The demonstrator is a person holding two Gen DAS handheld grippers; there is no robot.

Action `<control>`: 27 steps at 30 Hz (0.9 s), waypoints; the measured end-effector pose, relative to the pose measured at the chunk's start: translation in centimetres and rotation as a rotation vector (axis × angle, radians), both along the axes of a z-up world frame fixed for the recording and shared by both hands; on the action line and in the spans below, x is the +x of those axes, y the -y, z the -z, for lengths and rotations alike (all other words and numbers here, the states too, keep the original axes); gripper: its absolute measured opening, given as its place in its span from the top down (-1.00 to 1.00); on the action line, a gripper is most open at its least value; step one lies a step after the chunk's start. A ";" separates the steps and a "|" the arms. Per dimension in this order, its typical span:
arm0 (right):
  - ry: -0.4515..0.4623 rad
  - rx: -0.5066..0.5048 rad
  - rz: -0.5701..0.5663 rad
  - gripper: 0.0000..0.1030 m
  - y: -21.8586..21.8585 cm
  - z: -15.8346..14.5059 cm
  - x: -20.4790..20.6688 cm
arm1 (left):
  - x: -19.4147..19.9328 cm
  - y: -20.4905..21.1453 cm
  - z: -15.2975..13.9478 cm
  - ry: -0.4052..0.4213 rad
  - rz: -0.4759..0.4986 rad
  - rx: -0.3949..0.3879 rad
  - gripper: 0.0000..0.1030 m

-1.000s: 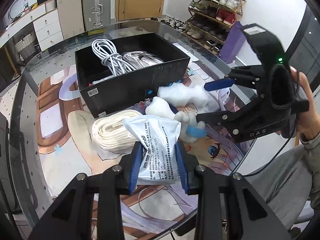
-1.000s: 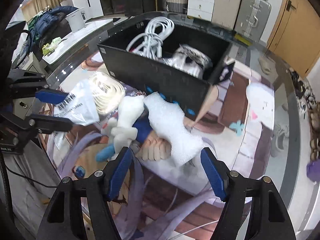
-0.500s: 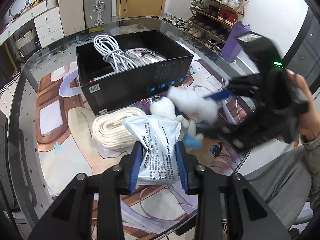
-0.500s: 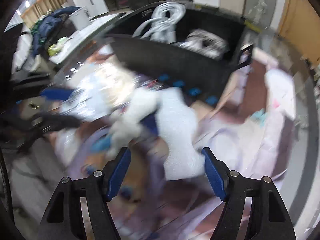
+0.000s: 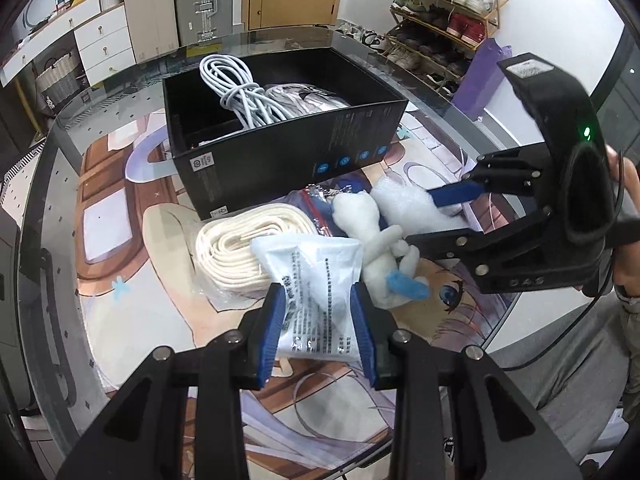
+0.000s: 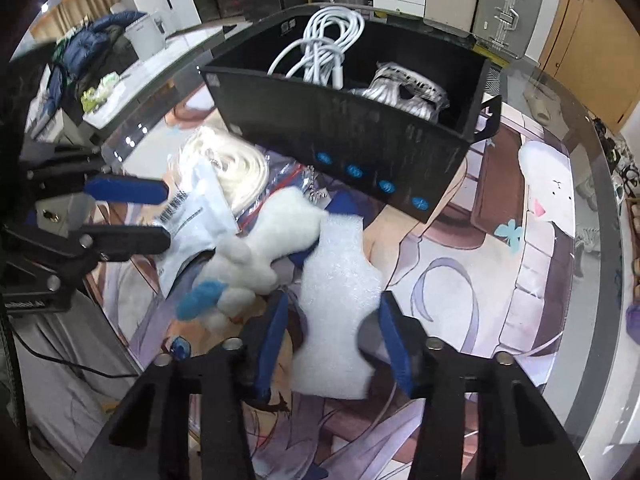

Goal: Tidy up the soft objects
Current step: 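Grasp the white printed packet with the left tool while the right tool grasps the white foam piece, then lift the packet and foam piece up over the black box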

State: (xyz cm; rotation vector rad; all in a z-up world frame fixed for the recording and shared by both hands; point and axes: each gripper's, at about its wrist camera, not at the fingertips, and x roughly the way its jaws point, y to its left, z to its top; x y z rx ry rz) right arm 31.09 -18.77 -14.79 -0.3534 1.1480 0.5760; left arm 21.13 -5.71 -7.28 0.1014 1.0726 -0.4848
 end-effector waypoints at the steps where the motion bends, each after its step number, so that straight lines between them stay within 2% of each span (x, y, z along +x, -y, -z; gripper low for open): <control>1: 0.002 -0.005 0.001 0.25 -0.1 0.0 -0.1 | -0.1 0.1 0.0 0.000 0.004 0.003 0.37; 4: -0.003 0.010 0.009 0.25 -0.1 -0.2 -0.3 | -0.3 0.5 0.2 0.000 0.007 0.027 0.35; 6: -0.002 0.006 0.013 0.25 0.0 -0.2 -0.3 | -0.4 0.7 0.4 0.010 -0.013 0.062 0.05; 7: -0.002 0.004 0.012 0.25 0.3 -0.3 -0.4 | -0.5 0.6 0.5 0.016 -0.038 0.077 -0.30; 8: -0.004 0.002 0.009 0.25 0.3 -0.2 -0.5 | -0.5 0.5 0.6 0.023 -0.053 0.082 -0.39; 11: -0.001 -0.008 0.003 0.25 0.1 0.0 -1.1 | -0.6 1.0 1.3 0.011 -0.037 0.083 -0.39; 15: 0.001 -0.013 0.004 0.25 0.0 0.1 -1.3 | -0.8 2.1 2.1 0.021 -0.037 0.134 -0.39; 18: 0.001 -0.011 0.004 0.25 -0.4 0.3 -1.7 | -0.7 2.6 2.6 0.014 -0.028 0.143 -0.28; 19: 0.002 -0.010 0.005 0.26 -0.4 0.2 -1.7 | -0.7 2.6 2.6 0.007 -0.021 0.133 -0.04; 20: 0.003 -0.009 0.006 0.26 -0.3 0.1 -1.8 | -0.6 2.7 2.5 -0.001 -0.015 0.124 0.04; 25: 0.018 0.015 -0.001 0.27 0.0 -1.0 -2.5 | -0.8 2.3 1.8 0.014 -0.008 0.120 0.34; 27: 0.025 0.028 -0.003 0.27 0.2 -1.6 -2.8 | -0.9 1.9 1.3 0.018 -0.003 0.110 0.41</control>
